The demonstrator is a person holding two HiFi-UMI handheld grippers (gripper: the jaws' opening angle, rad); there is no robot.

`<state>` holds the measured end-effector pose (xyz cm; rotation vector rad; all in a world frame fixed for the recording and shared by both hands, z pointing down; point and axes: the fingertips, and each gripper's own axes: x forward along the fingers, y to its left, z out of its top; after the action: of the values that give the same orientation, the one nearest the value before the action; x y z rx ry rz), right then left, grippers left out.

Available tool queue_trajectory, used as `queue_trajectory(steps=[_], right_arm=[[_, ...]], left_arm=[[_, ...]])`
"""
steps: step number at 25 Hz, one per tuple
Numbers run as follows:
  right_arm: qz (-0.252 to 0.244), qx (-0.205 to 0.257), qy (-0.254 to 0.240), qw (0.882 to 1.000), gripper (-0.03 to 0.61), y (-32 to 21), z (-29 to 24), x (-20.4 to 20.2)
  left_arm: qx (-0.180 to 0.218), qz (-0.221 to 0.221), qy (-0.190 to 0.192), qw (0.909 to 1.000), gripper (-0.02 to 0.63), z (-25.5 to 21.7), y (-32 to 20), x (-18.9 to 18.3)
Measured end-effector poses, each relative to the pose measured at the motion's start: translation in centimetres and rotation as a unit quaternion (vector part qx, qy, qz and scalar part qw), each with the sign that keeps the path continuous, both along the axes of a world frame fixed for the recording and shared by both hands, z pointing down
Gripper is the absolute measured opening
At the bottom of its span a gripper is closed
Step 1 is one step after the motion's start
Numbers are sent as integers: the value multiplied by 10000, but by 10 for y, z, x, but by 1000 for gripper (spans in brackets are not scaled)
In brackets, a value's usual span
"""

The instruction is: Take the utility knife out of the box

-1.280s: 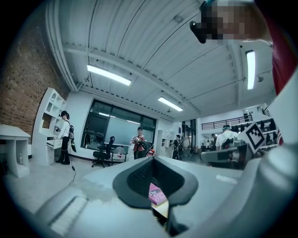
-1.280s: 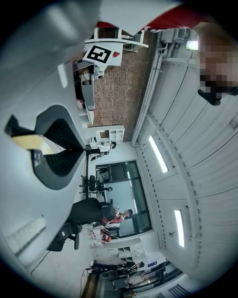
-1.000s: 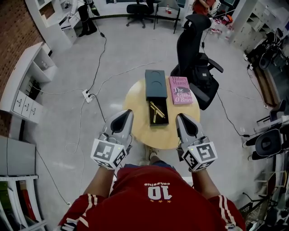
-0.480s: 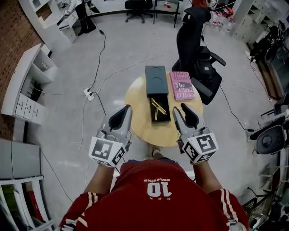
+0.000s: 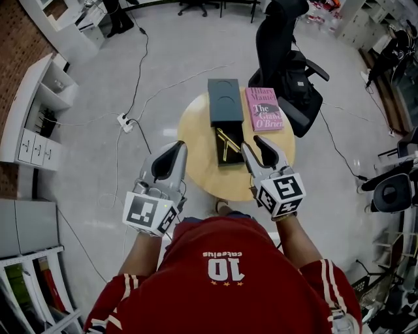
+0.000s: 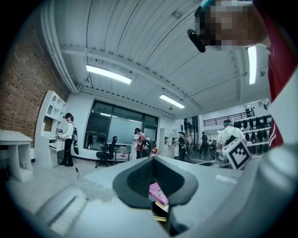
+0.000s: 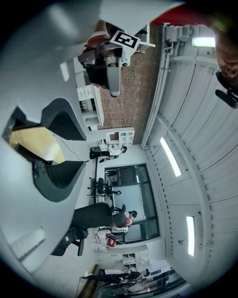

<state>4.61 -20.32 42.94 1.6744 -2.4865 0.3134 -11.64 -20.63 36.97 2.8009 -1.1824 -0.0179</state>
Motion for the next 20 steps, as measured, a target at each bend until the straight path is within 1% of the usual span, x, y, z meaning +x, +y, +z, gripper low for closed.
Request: queue_trajectory(steps=[6, 12, 15, 20], right_arm=[[-129, -472, 352, 9982, 126, -20, 58, -6], [-252, -1083, 530, 9924, 127, -39, 121, -5], [-296, -1414, 729, 9868, 127, -49, 158, -2], [-379, -1903, 1170, 9740, 129, -65, 220, -3]], left_arm=[[-120, -92, 90, 9998, 3, 9, -6, -8], [-259, -176, 101, 9995, 3, 17, -14, -10], [-367, -183, 84, 9991, 3, 24, -18, -8], [-520, -245, -2, 9983, 3, 37, -26, -9]])
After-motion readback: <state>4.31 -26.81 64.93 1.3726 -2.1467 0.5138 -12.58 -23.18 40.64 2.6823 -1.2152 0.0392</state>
